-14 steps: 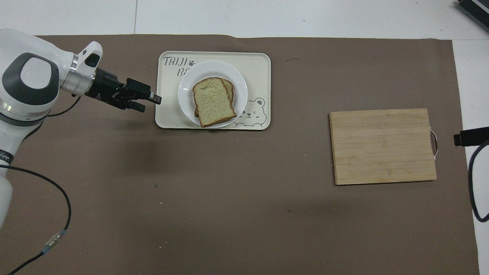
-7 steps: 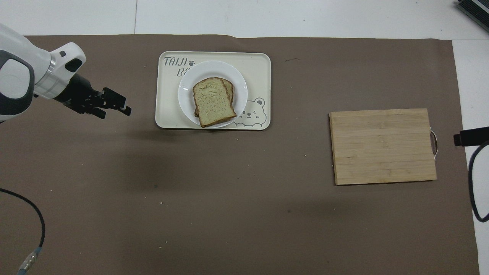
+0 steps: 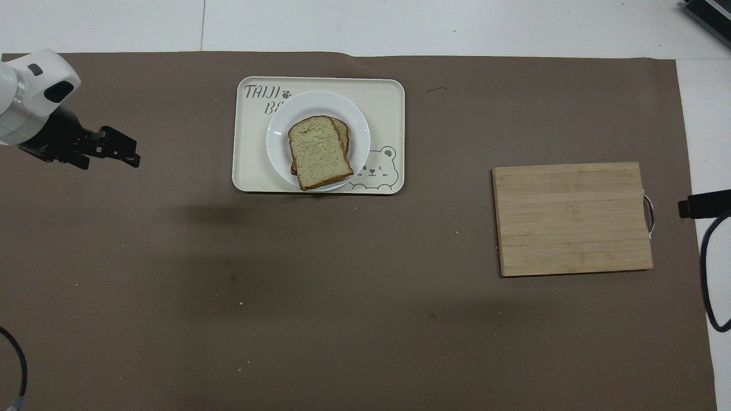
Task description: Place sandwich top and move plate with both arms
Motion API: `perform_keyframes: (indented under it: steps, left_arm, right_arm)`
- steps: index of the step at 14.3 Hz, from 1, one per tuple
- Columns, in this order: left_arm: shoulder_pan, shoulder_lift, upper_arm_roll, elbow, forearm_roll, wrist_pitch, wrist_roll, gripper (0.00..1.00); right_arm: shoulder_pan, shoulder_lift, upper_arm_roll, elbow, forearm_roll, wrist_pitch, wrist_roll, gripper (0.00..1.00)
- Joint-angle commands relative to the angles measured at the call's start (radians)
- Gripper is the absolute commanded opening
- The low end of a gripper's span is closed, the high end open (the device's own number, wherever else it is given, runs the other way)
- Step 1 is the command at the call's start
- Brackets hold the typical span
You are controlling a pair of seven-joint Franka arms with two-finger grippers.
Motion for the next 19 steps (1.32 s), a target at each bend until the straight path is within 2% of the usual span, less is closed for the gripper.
perform_keyframes:
  steps: [1, 7, 10, 19]
  left_arm:
    - [-0.017, -0.084, -0.004, -0.017, 0.084, -0.004, -0.076, 1.00]
    - [-0.030, -0.253, -0.009, -0.023, 0.088, -0.124, -0.074, 1.00]
    - [-0.035, -0.267, -0.018, -0.011, 0.122, -0.197, -0.028, 1.00]
    - [-0.021, -0.287, -0.012, -0.025, 0.105, -0.239, -0.018, 1.00]
  right_arm:
    - [0.000, 0.001, 0.002, 0.003, -0.002, 0.004, 0.015, 1.00]
    - [0.000, -0.001, 0.002, 0.003, -0.002, 0.004, 0.015, 1.00]
    - [0.000, -0.001, 0.002, 0.003, -0.002, 0.004, 0.015, 1.00]
    - [0.000, -0.001, 0.002, 0.003, -0.002, 0.004, 0.015, 1.00]
